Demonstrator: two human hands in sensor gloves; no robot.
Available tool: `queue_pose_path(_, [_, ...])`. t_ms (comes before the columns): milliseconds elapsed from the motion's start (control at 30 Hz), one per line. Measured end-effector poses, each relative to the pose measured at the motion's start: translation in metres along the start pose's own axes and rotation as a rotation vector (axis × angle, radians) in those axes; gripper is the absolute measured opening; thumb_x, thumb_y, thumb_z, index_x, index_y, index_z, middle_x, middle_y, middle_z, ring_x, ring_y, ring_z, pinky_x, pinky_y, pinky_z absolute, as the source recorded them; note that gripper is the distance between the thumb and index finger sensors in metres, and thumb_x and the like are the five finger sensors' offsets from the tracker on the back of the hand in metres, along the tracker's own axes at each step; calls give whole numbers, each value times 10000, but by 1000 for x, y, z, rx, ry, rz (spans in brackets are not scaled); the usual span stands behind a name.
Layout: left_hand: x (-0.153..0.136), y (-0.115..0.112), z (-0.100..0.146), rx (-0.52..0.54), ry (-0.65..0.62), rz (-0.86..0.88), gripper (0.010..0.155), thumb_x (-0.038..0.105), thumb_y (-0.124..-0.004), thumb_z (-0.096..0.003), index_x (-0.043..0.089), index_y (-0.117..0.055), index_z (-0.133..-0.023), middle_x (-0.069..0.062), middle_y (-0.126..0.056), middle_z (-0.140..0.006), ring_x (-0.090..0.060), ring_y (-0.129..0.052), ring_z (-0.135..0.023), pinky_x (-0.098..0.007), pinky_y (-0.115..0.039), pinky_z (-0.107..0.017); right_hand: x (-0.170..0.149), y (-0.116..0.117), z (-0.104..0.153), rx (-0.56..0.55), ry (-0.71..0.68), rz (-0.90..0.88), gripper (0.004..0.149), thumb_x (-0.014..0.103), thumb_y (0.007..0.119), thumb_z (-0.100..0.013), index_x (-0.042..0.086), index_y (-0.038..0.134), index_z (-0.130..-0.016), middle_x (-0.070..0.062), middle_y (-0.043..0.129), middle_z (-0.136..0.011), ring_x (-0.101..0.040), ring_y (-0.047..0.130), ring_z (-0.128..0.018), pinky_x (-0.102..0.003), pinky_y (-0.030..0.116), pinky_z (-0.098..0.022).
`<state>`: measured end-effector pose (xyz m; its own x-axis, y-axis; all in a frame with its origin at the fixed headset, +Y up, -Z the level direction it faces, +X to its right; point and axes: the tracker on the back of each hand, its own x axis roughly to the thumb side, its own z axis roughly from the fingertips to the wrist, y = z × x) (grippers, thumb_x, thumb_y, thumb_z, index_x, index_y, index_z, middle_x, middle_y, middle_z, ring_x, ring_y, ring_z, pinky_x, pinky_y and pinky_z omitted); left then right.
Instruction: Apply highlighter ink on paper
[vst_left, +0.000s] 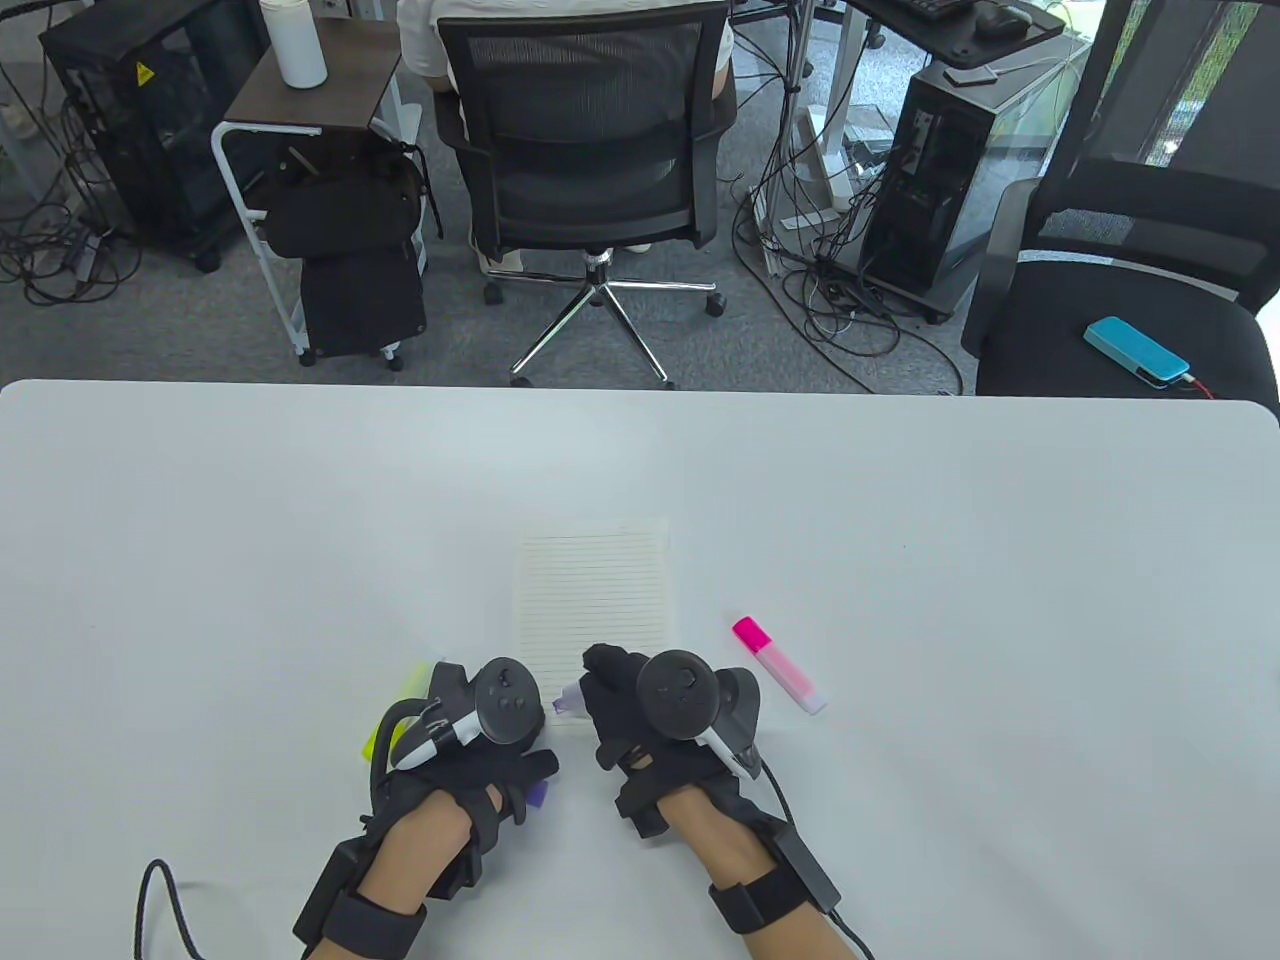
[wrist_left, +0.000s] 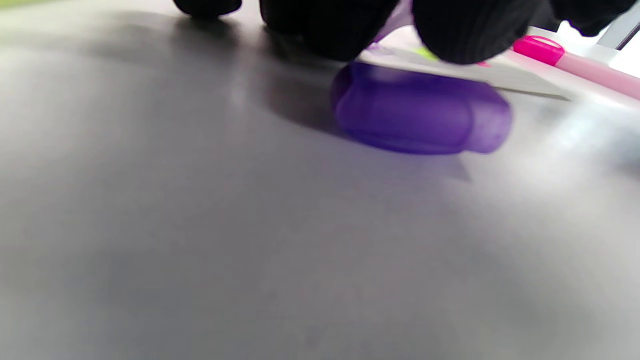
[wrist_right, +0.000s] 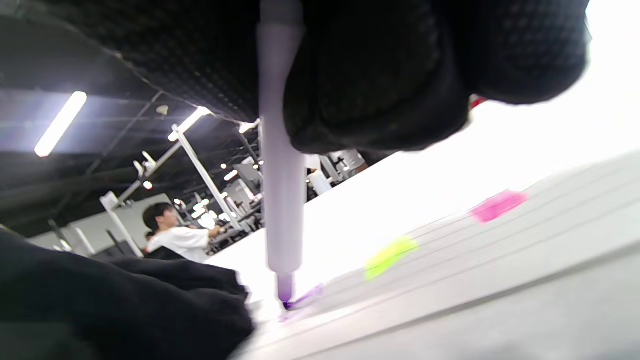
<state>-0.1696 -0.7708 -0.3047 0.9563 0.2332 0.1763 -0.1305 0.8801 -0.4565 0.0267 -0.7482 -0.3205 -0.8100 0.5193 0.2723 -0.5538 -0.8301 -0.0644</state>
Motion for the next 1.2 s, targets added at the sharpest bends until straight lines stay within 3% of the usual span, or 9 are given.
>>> queue_pose_path(267, [0, 0, 0, -1, -1, 0, 662, 555, -711, -447, 243, -648, -1027, -3, -478, -1151, -460, -484, -1046, -664, -396, -713, -1, 0, 1, 7, 10, -69, 358, 331, 883, -471, 170, 915, -788, -182, 996, -523, -284, 1002, -295, -496, 849, -311])
queue_pose_path(467, [0, 0, -1, -2, -1, 4, 660, 555, -711, -447, 245, -647, -1027, 0, -475, -1152, -460, -482, -1046, -664, -396, -712, -3, -6, 1, -25, 35, 15, 350, 336, 881, -472, 171, 920, -778, -174, 1001, -506, -274, 1001, -284, -494, 851, -307])
queue_pose_path(633, [0, 0, -1, -2, -1, 3, 662, 555, -711, -447, 243, -646, -1027, -2, -474, -1152, -460, -482, -1046, -663, -396, -713, -4, -3, 2, -4, 24, -80, 355, 332, 883, -473, 172, 915, -788, -180, 996, -521, -286, 998, -300, -503, 842, -320])
queue_pose_path(867, [-1, 0, -1, -3, -1, 6, 663, 555, -711, -447, 242, -644, -1028, -2, -471, -1152, -459, -479, -1046, -663, -396, -713, -5, -7, 2, -22, 33, -2, 348, 337, 883, -471, 173, 921, -776, -173, 1001, -506, -275, 999, -284, -497, 848, -311])
queue_pose_path(1000, [-1, 0, -1, -3, 0, 4, 661, 556, -709, -448, 244, -644, -1027, -1, -473, -1151, -459, -480, -1046, -663, -396, -713, -4, -2, 2, 3, 22, -81, 354, 332, 882, -471, 175, 917, -786, -178, 998, -520, -283, 998, -298, -501, 844, -320])
queue_pose_path(1200, [-1, 0, -1, -4, 0, 6, 662, 555, -710, -447, 245, -642, -1028, 0, -471, -1152, -460, -479, -1046, -663, -396, -713, -3, -5, 2, 31, 7, -62, 337, 336, 894, -464, 172, 939, -754, -173, 1006, -486, -271, 1001, -268, -495, 853, -301])
